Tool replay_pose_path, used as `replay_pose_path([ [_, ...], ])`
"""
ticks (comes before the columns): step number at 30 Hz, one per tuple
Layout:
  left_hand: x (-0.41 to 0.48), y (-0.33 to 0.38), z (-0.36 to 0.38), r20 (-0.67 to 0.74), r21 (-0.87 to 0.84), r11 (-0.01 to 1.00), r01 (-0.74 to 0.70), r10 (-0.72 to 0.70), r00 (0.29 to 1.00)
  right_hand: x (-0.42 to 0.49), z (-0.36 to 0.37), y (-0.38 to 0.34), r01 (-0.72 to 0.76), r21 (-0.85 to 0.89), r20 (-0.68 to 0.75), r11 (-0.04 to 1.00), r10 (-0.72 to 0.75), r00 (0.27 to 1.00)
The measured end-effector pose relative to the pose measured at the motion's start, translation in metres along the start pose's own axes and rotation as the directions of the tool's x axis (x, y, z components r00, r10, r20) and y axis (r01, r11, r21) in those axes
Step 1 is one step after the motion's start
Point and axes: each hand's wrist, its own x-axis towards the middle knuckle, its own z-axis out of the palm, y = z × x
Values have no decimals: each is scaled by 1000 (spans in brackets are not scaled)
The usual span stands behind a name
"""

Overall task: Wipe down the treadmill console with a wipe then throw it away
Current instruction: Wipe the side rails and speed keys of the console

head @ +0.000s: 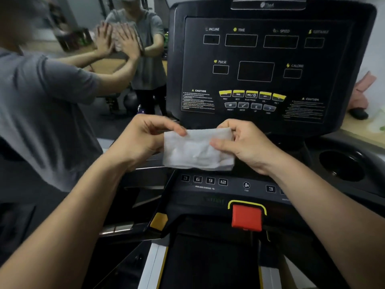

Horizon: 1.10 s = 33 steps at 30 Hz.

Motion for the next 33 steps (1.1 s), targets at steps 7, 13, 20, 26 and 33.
replay_pose_path([
  [7, -31, -7, -3, -78, -273, 950, 149, -176, 981, -3, 23, 0, 99, -167, -127, 981, -121, 985],
  [13, -60, -72, 23, -115, 785, 619, 25, 106, 988, -15, 35, 41, -28, -825, -71, 564, -54, 996],
  [20, -87, -85, 74, 4, 816, 571, 94, -168, 986, -38, 77, 59, 356, -862, 360, 361, -56, 931],
  [26, -114, -67, 64, -86, 764, 633, 120, -85, 993, -87, 81, 72, 413, -866, 431, 283, 3, 902],
  [33, -62, -77, 62, -155, 701, 655, 282, -246, 957, -41, 86, 64, 360, -917, 367, 171, 5, 930],
])
